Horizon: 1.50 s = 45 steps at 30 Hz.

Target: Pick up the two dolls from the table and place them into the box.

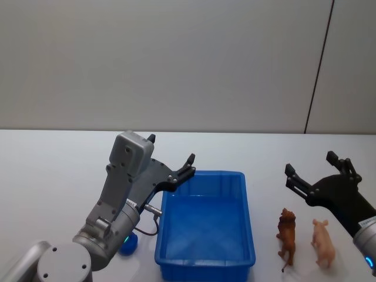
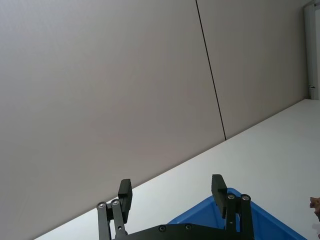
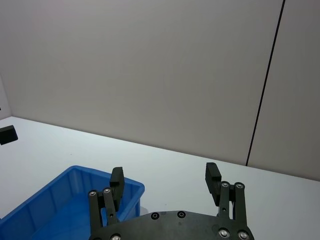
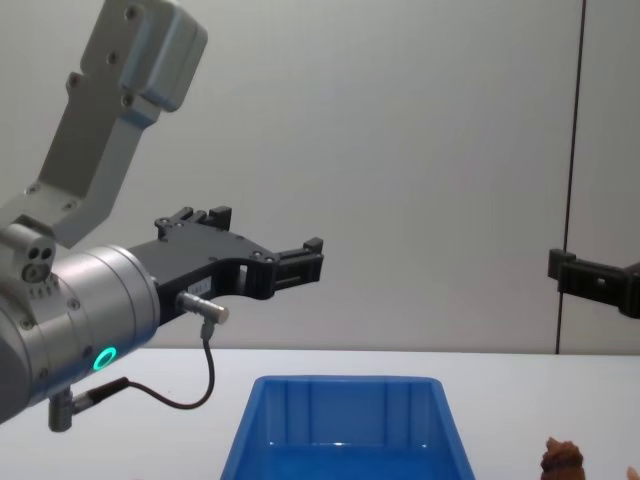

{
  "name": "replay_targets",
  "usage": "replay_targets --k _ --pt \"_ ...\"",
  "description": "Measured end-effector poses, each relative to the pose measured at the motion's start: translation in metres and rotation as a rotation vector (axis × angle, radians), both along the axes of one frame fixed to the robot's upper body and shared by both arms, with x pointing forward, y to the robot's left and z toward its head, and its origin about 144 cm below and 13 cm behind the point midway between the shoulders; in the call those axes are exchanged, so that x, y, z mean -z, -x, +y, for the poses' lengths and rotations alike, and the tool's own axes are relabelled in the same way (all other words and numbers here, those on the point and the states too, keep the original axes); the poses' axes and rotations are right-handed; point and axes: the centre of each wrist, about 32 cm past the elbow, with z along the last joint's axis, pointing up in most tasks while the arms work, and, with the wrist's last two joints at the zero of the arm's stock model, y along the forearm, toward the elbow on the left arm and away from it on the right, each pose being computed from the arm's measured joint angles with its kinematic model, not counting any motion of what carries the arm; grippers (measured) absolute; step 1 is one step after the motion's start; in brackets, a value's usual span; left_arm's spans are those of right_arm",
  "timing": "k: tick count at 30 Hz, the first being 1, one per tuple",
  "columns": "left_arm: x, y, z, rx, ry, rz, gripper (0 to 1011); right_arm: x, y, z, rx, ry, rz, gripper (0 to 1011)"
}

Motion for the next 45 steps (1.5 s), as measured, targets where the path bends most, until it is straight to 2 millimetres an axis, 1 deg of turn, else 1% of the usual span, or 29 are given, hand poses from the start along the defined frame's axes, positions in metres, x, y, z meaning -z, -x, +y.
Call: replay_targets --k 45 --pt "0.0000 0.0000 0.0000 0.000 0.000 0.000 1000 -0.0002 -0.0001 -0.0001 0.001 0.000 0.000 1001"
